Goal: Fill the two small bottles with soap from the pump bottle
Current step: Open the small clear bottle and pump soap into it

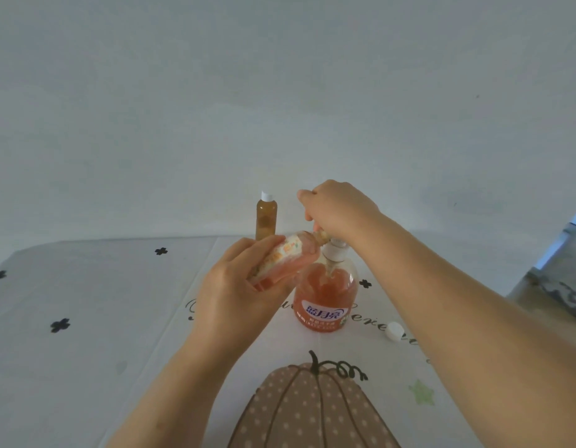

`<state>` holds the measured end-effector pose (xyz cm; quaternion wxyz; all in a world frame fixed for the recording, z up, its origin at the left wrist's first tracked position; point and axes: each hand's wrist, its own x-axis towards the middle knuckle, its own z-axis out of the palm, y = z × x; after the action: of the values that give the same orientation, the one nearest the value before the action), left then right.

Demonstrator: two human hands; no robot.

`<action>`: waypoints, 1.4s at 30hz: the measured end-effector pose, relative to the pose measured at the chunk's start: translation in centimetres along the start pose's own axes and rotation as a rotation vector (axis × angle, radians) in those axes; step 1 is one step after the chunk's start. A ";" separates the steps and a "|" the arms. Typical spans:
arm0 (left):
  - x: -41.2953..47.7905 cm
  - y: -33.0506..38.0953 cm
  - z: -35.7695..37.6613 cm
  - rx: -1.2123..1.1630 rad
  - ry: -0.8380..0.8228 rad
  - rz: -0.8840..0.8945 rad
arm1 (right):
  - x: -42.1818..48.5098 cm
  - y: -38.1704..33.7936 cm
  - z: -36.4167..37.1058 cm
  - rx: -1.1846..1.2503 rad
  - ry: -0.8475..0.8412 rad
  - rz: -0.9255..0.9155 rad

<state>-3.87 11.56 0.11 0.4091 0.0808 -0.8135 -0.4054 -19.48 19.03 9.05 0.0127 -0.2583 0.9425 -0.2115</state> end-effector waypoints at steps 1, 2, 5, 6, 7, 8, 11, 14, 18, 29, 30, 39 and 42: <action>0.0 0.0 0.0 0.007 0.002 -0.003 | 0.0 0.1 0.2 0.004 -0.004 0.007; 0.1 -0.1 0.0 0.017 -0.001 -0.004 | 0.0 0.1 0.4 0.006 -0.009 0.012; 0.1 -0.1 -0.2 0.036 -0.025 -0.011 | 0.0 0.3 0.6 0.013 -0.004 0.024; 0.1 -0.2 -0.2 0.037 -0.031 -0.020 | 0.1 0.3 0.7 0.015 0.001 0.026; 0.1 -0.3 -0.2 0.037 -0.035 -0.028 | 0.1 0.3 0.7 0.018 0.005 0.026; 0.0 -0.3 -0.1 0.035 -0.035 -0.033 | 0.1 0.4 0.7 0.022 0.005 0.026; -0.1 -0.3 0.0 0.016 -0.018 -0.024 | -0.1 0.3 0.4 0.031 -0.001 0.025; -0.2 0.1 0.1 -0.027 -0.002 -0.027 | -0.2 -0.1 -0.5 0.014 0.011 0.010; -0.2 0.2 0.1 -0.022 0.008 -0.007 | -0.3 -0.2 -0.8 -0.014 0.024 -0.008; -0.1 -0.6 0.4 0.003 -0.007 -0.036 | 0.0 -0.1 0.1 0.010 -0.002 0.034; -0.1 -0.8 0.5 0.008 -0.012 -0.044 | 0.1 0.0 0.3 0.010 -0.005 0.044; -0.3 -0.9 0.7 -0.026 -0.017 -0.066 | -0.1 0.2 0.5 0.051 -0.012 0.078; -0.3 -0.8 0.8 -0.031 -0.009 -0.070 | -0.1 0.0 0.2 0.065 0.001 0.071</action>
<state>-4.40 11.66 -0.97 0.3921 0.1009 -0.8056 -0.4325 -19.36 19.04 8.86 0.0279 -0.2242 0.9438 -0.2414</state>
